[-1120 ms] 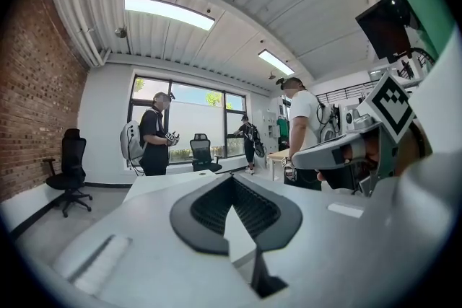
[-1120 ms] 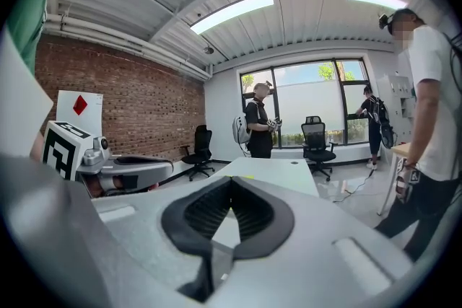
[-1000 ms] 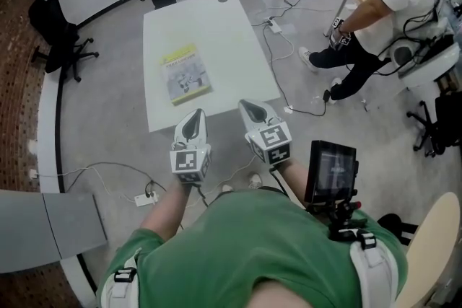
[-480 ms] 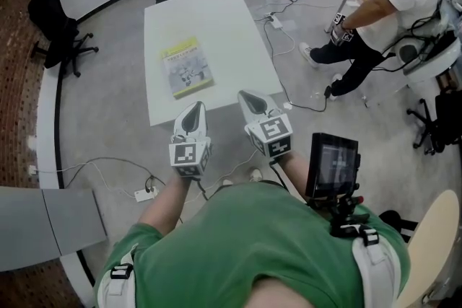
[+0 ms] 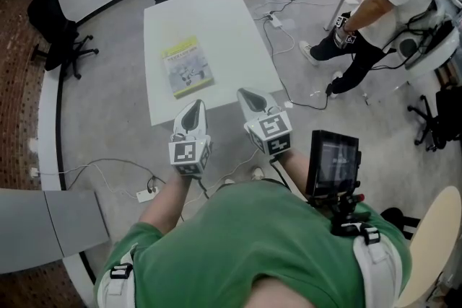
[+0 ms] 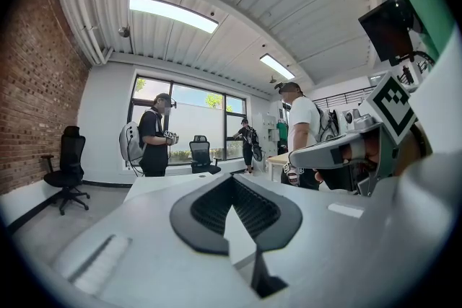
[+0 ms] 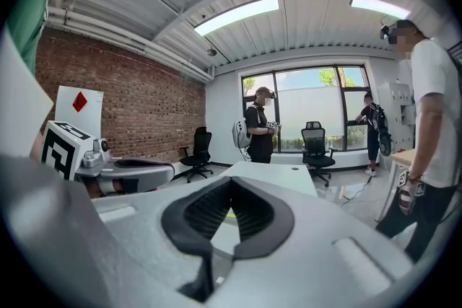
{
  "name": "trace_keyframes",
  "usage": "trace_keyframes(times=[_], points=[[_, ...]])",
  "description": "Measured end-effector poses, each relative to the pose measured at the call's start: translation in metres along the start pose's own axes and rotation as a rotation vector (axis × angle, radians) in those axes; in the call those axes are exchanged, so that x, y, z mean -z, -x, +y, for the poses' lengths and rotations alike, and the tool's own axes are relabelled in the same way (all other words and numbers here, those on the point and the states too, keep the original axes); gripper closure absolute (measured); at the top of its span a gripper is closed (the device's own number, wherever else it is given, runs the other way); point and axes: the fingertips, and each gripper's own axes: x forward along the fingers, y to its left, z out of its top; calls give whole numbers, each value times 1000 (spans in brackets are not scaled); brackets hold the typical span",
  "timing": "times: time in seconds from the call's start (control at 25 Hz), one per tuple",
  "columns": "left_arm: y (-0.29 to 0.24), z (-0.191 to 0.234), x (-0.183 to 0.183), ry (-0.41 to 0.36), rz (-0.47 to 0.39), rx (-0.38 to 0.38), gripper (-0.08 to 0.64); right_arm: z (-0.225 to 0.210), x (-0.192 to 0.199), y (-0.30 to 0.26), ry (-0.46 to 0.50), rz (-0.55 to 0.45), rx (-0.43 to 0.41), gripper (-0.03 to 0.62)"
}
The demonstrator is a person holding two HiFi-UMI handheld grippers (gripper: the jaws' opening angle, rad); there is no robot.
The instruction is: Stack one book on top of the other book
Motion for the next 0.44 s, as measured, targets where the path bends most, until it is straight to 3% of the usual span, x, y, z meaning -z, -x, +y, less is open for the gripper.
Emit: trace_keyframes(times=[0.44], points=[[3,-2,-3,16,-2,-1,554,1,-4,2,10,0,11,589]])
